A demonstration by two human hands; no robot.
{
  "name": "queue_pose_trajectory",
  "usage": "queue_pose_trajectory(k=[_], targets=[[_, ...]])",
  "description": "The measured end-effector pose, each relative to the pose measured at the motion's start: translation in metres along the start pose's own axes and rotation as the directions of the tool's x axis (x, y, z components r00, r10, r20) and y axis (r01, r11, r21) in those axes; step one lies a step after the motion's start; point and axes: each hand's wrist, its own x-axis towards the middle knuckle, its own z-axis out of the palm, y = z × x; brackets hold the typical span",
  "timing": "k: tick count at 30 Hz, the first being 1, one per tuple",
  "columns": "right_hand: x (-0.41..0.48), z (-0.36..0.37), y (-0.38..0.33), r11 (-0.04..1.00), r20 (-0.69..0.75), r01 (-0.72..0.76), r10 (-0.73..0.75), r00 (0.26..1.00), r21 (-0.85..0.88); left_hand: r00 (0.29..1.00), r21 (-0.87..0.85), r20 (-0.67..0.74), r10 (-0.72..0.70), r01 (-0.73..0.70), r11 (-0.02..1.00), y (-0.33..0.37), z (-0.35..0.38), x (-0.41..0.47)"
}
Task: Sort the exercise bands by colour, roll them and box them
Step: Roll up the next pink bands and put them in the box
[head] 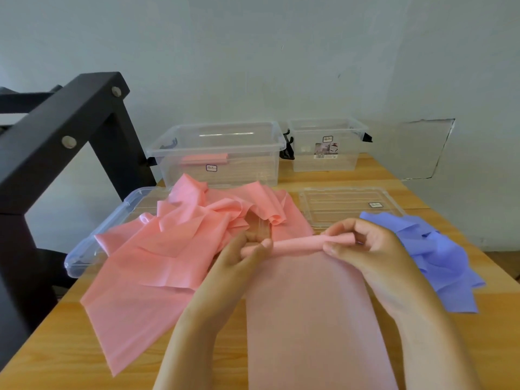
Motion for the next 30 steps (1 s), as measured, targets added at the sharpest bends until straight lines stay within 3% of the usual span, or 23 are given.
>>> queue_pose_trajectory(k=[7, 12, 17, 20, 24, 30], targets=[[0.0, -0.004, 0.004, 0.998, 0.017, -0.046, 0.045, 0.999, 0.039, 0.988, 0.023, -0.021, 0.153, -0.152, 0.988, 0.003, -0.001, 0.0], [-0.001, -0.004, 0.0, 0.998, 0.001, 0.022, -0.023, 1.0, 0.05, 0.987, 0.069, -0.086, 0.139, -0.133, 0.989, 0.001, 0.003, 0.001], [0.0, 0.004, 0.003, 0.997, 0.026, -0.049, 0.047, 0.999, 0.06, 0.969, -0.053, -0.11, 0.219, -0.226, 0.973, 0.004, 0.0, 0.004], [0.002, 0.008, 0.001, 0.997, -0.021, -0.031, 0.032, 0.999, 0.07, 0.979, -0.105, -0.105, 0.172, -0.183, 0.977, 0.003, 0.0, 0.005], [0.003, 0.008, -0.008, 0.996, -0.033, 0.04, -0.037, 0.999, 0.079, 0.998, -0.082, -0.067, 0.002, -0.007, 0.997, 0.004, 0.001, 0.005], [0.014, 0.01, -0.03, 0.993, -0.06, 0.085, -0.081, 0.995, 0.077, 0.991, -0.019, -0.073, 0.114, -0.115, 0.993, 0.036, -0.006, 0.014]])
